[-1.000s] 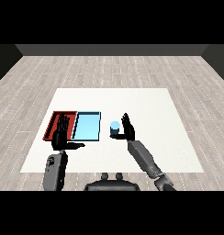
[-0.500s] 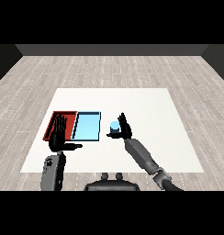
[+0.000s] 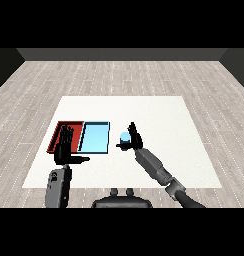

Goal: Pick the blue can and put it in the blue box

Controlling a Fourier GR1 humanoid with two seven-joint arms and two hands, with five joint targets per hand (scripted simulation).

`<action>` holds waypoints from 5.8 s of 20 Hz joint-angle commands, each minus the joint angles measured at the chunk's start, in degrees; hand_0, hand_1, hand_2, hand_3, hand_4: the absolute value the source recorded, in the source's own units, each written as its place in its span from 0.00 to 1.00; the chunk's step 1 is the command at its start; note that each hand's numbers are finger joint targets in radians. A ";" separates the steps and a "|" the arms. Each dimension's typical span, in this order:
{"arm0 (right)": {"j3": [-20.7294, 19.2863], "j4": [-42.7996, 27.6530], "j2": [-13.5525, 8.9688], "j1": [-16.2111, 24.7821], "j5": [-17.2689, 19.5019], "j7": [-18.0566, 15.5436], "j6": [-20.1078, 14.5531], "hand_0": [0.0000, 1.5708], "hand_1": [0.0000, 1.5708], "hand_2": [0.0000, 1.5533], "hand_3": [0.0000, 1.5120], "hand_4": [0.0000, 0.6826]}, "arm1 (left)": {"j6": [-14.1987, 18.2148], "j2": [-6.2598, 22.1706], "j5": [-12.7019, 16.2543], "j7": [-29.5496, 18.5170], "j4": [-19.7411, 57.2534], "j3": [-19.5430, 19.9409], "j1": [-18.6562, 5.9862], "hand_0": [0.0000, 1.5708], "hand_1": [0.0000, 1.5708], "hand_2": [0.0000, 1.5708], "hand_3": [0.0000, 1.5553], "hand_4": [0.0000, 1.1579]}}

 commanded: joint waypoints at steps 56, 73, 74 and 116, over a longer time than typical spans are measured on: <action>4.53 -38.84 -13.18 5.33 31.96 28.17 -24.56 0.94 0.94 0.94 0.93 0.91 | 14.78 -4.10 -0.07 3.86 23.03 -25.76 -14.35 0.00 0.00 0.00 0.00 0.00; -3.15 -42.81 -3.18 7.16 45.38 33.63 -16.85 0.94 0.94 0.94 0.92 0.90 | 20.87 -4.10 7.53 5.61 24.83 -32.23 -18.20 0.00 0.00 0.00 0.00 0.00; -3.23 -46.55 -4.20 9.43 46.24 34.17 -16.26 0.95 0.95 0.94 0.92 0.89 | 18.84 -4.10 8.45 0.04 31.55 -30.40 -18.90 0.00 0.00 0.00 0.00 0.00; 4.06 -42.66 -0.02 13.25 30.39 18.41 -19.81 0.93 0.93 0.93 0.93 0.92 | 29.32 -4.07 30.82 -8.35 40.21 -41.27 -28.22 1.00 1.00 1.00 0.95 0.73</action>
